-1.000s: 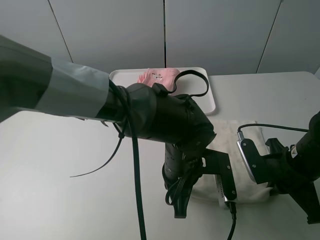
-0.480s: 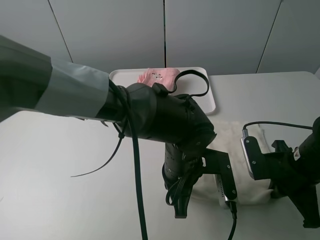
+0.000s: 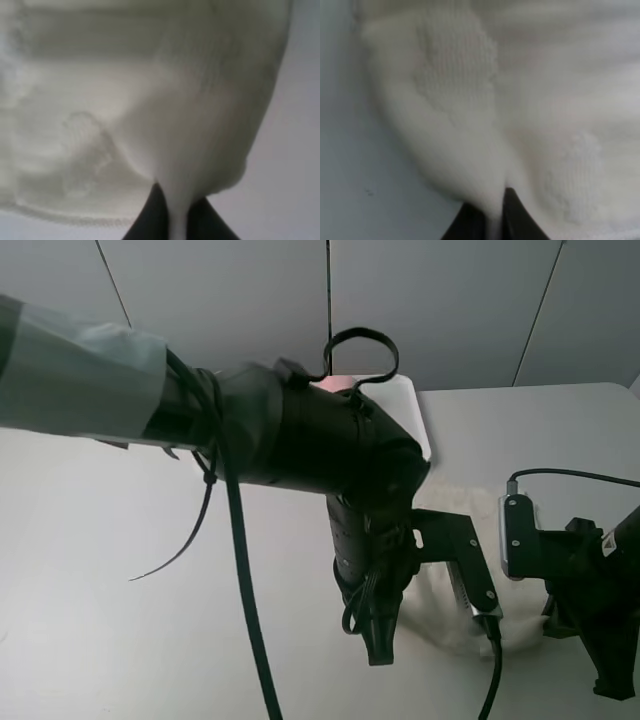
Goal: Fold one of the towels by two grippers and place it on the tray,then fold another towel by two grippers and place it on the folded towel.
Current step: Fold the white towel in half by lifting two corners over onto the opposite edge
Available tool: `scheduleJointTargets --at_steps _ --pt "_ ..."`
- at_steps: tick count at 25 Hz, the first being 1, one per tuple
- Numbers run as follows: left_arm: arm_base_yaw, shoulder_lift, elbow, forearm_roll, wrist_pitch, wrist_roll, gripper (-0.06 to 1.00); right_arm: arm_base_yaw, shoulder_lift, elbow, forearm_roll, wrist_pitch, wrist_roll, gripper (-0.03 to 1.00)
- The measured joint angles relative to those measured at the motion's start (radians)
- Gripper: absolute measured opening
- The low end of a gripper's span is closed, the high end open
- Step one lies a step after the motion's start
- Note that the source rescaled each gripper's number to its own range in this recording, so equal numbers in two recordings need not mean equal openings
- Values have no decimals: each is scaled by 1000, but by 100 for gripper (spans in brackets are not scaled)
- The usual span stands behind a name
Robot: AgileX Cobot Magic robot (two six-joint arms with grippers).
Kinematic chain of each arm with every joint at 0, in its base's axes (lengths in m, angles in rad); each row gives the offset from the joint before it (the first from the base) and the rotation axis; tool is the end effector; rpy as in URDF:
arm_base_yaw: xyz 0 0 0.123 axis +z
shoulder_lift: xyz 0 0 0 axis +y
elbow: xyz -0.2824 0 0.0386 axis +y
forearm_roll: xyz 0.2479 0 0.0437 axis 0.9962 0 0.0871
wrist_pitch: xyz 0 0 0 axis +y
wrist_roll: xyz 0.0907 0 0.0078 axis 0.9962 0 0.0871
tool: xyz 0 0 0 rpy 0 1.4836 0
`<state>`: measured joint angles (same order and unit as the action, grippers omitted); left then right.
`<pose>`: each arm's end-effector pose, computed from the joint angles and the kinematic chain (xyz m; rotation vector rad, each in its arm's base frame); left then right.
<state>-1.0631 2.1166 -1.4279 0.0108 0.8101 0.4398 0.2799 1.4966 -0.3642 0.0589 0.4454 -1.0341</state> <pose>0.2014 -0.3606 0.1306 2.0466 2.1755 -0.0611 0.1623 0.0491 0.1109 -1.8033 2.4684 -0.0061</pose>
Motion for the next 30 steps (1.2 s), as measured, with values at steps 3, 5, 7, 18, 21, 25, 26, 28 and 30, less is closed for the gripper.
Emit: scheduleJointTargets --at_steps 3,5,7,18,21,25,26,28,30 --pt "43 -32 0 -55 -4 13 1 0 -24 2 72 2 12 1" --pt "77 -43 0 -103 -4 38 1 0 -47 2 114 2 40 1" --pt "105 -53 0 -178 -4 78 1 0 -64 -1 129 4 96 1" --pt "202 -65 0 -424 -23 188 1 0 -90 -73 138 25 362 1" --pt "205 -65 0 -427 -39 188 1 0 -90 -98 138 25 399 1" --pt "205 -65 0 -440 -66 190 1 0 -90 -106 133 24 419 1" --pt "205 -65 0 -443 -77 190 1 0 -90 -107 122 24 433 1" --pt "205 -65 0 -448 -94 184 1 0 -90 -107 87 22 483 1" --pt "211 -65 0 -450 -117 163 1 0 -90 -108 34 4 561 1"
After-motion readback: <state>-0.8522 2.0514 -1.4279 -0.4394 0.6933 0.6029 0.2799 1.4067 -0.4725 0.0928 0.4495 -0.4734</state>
